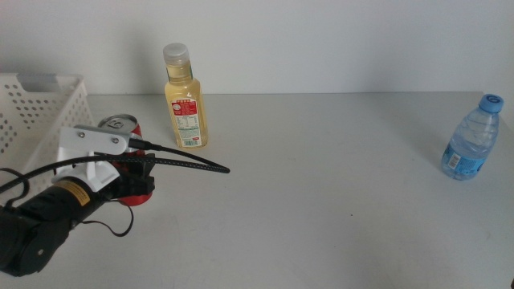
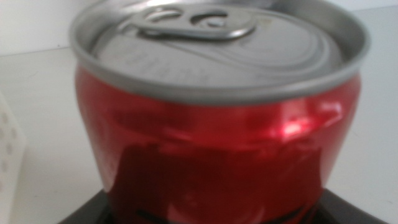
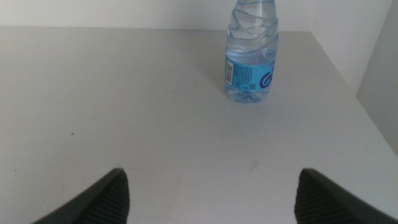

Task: Use arms to grab the bottles and put them into the dustbin to the left of the table.

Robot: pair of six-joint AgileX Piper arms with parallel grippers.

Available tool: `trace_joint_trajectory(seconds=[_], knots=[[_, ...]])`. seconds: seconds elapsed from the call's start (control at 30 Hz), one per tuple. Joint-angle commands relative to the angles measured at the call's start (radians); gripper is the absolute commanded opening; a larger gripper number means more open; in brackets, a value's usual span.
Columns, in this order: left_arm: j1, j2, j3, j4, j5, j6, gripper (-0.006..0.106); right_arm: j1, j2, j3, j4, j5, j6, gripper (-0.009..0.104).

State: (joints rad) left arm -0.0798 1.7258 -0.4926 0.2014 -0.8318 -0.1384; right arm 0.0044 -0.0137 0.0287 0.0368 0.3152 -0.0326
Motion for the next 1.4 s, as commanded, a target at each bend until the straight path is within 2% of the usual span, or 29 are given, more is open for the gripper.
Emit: trace_joint_trajectory(seconds=[0.0, 0.17, 0.3, 0.37, 0.57, 0.73, 1.03, 1.2, 1.37], knots=[[-0.001, -0.155, -0.025, 0.011, 0.011, -0.047, -0.002, -0.007, -0.021, -0.010, -0.009, -0.071, -0.005, 0.069], [-0.001, -0.365, -0.082, 0.052, 0.365, -0.134, -0.002, -0.007, -0.021, -0.010, -0.009, -0.071, -0.005, 0.069], [-0.001, -0.499, -0.221, 0.138, 0.738, -0.234, -0.002, -0.007, -0.021, -0.010, -0.009, -0.071, -0.005, 0.069], [-0.001, -0.532, -0.307, 0.154, 0.937, -0.257, -0.002, -0.007, -0.021, -0.010, -0.009, -0.071, -0.005, 0.069], [0.000, -0.529, -0.605, 0.145, 1.366, -0.127, -0.002, -0.007, -0.021, -0.010, -0.009, -0.071, -0.005, 0.069], [0.026, -0.454, -0.841, 0.061, 1.619, 0.079, -0.002, -0.007, -0.021, -0.010, -0.009, -0.071, -0.005, 0.069], [0.255, -0.213, -1.183, -0.208, 1.965, 0.372, -0.002, -0.007, -0.021, -0.010, -0.009, -0.071, -0.005, 0.069], [0.348, -0.092, -1.281, -0.235, 2.032, 0.423, -0.002, -0.007, -0.021, -0.010, -0.009, -0.071, -0.005, 0.069], [0.381, 0.023, -1.316, -0.234, 2.027, 0.456, -0.002, -0.007, -0.021, -0.010, -0.009, -0.071, -0.005, 0.069]])
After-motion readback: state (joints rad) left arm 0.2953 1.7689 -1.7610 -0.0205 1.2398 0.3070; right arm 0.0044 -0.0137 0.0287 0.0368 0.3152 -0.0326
